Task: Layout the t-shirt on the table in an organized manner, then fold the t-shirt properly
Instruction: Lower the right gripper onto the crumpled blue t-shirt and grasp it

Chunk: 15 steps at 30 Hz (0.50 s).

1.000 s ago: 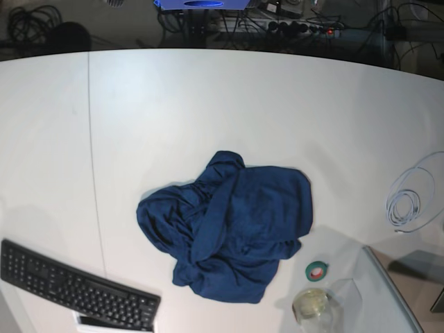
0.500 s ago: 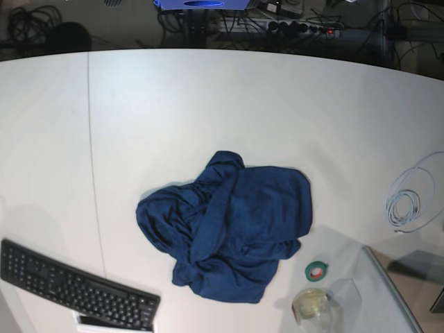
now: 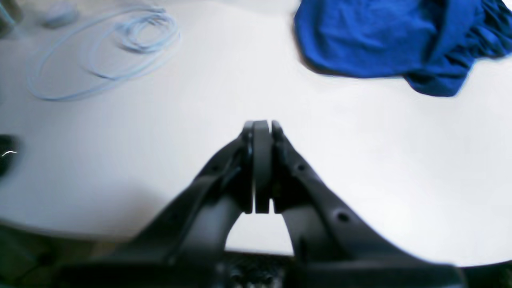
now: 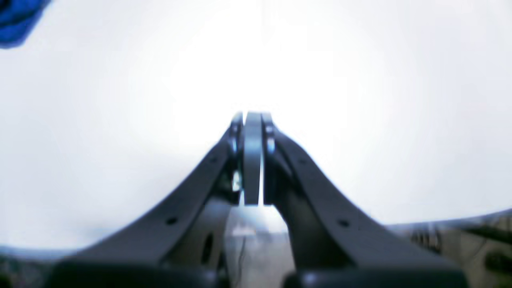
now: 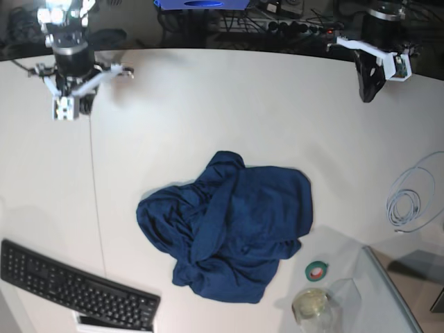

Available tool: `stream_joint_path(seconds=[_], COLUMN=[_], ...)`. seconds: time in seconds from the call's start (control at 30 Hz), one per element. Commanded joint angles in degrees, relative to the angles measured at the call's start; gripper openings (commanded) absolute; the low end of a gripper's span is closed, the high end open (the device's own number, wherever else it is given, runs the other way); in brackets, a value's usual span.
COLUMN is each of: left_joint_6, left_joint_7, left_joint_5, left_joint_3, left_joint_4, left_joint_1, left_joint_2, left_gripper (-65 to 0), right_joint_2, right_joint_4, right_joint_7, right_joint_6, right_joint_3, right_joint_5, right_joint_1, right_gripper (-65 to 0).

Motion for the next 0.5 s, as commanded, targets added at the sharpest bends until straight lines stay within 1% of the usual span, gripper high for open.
stream_joint_path(seconds=[0.0,0.03,0.1,0.13,0.17,0.23,0.3,0.37,0.4,0.43,0.47], left_joint_6=[0.5,0.5,0.5,0.5,0.5,0.5,0.5,0.5,0.5,0.5,0.5], left_joint_7=[1.6,5.9,13.7,17.0,19.7,24.1,27.2,29.5,30.2,30.4,30.4], left_joint_5=[-0.2,-0.2,-0.2,-0.2,-0.2,-0.2,-0.2,-0.2,-0.2,-0.2,-0.2], left_joint_3=[-0.2,-0.1,-0.5,-0.6,-1.4,-4.2,-6.9,-9.6,-10.4,-10.8,-11.0], left_joint_4=[1.5,1.8,1.9,1.9,1.9,1.9,1.9,1.8,1.8,1.8,1.8], left_joint_1=[-2.3,-4.9,-9.7,-12.4,-14.3,-17.4,-19.8,-21.3,-21.6,-21.6,-21.6], left_joint_2=[-0.4,-0.3,0.4,1.2,1.8,3.1,4.8,5.3,5.3,5.3,5.3], left_gripper=[-65.0,-65.0,-65.0,-65.0,-65.0,-65.0,-49.7,-35.4,-30.3,-27.8,-27.0], right_joint_2=[0.1,0.1,0.1,0.1,0.1,-0.4,-0.4,-0.3,0.0,0.1,0.1], right_joint_4=[1.0,0.9,0.1,-0.6,-1.7,-5.8,-11.6,-17.6,-20.4,-22.6,-25.4], right_joint_7=[-1.5,-6.3,-13.6,-16.6,-18.8,-21.8,-22.3,-21.3,-20.0,-18.4,-16.3], right_joint_6=[0.3,0.3,0.3,0.3,0.3,0.3,0.3,0.3,0.3,0.3,0.3], right_joint_3=[-1.2,-2.4,-5.0,-6.7,-8.1,-9.7,-10.4,-12.0,-13.1,-14.0,-14.7], right_joint_5=[0.0,0.0,0.0,0.0,0.0,-0.1,-0.1,-0.1,0.0,0.0,0.0], right_joint_1=[4.5,8.9,16.7,21.1,24.7,30.9,35.0,38.3,39.8,41.0,42.4], right_gripper=[-64.1,-63.9,-63.5,-61.2,-57.9,-46.2,-32.3,-18.9,-14.7,-12.9,-12.8])
